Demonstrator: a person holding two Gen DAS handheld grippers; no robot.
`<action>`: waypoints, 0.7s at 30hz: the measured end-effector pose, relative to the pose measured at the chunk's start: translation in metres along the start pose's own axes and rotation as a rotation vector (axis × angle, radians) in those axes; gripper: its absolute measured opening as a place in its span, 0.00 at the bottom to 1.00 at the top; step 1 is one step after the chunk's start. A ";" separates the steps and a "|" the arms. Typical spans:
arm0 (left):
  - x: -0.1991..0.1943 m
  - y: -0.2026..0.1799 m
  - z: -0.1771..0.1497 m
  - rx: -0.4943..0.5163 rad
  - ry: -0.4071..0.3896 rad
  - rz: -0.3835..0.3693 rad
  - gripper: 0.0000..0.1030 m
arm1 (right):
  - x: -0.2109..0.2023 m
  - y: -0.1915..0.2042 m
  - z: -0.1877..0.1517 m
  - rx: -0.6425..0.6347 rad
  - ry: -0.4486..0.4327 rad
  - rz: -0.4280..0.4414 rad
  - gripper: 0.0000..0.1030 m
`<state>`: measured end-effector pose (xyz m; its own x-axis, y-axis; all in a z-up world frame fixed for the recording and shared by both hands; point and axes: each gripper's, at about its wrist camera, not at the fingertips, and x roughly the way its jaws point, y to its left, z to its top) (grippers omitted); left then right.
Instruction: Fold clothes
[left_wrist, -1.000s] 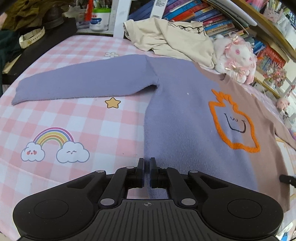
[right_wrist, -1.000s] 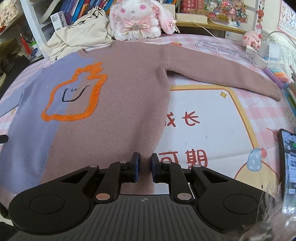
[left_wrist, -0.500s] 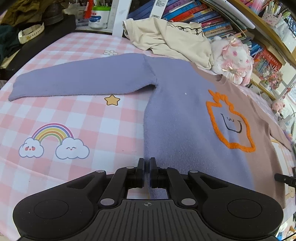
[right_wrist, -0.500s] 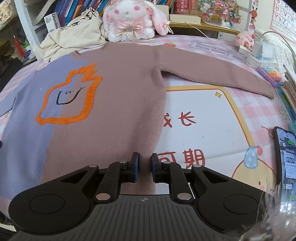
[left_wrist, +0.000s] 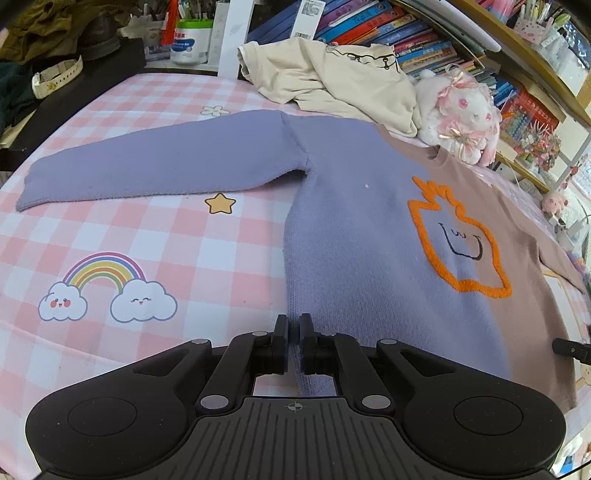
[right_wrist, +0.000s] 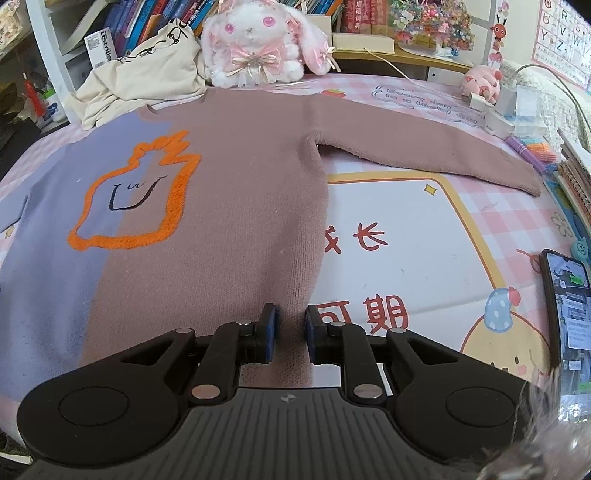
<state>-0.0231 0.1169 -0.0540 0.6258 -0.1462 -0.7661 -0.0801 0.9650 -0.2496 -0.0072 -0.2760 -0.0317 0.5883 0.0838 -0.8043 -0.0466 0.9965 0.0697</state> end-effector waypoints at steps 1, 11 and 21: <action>0.000 -0.001 -0.001 0.002 -0.003 0.001 0.05 | 0.000 0.000 0.000 0.003 -0.002 -0.004 0.19; -0.028 -0.021 -0.009 0.035 -0.103 -0.011 0.58 | -0.017 0.003 -0.003 0.033 -0.062 -0.006 0.79; -0.047 -0.080 -0.023 0.114 -0.150 0.089 0.87 | -0.038 0.015 -0.010 -0.072 -0.139 -0.016 0.98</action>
<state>-0.0634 0.0414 -0.0115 0.7297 -0.0334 -0.6830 -0.0576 0.9923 -0.1100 -0.0382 -0.2638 -0.0060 0.6953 0.0712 -0.7152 -0.0910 0.9958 0.0106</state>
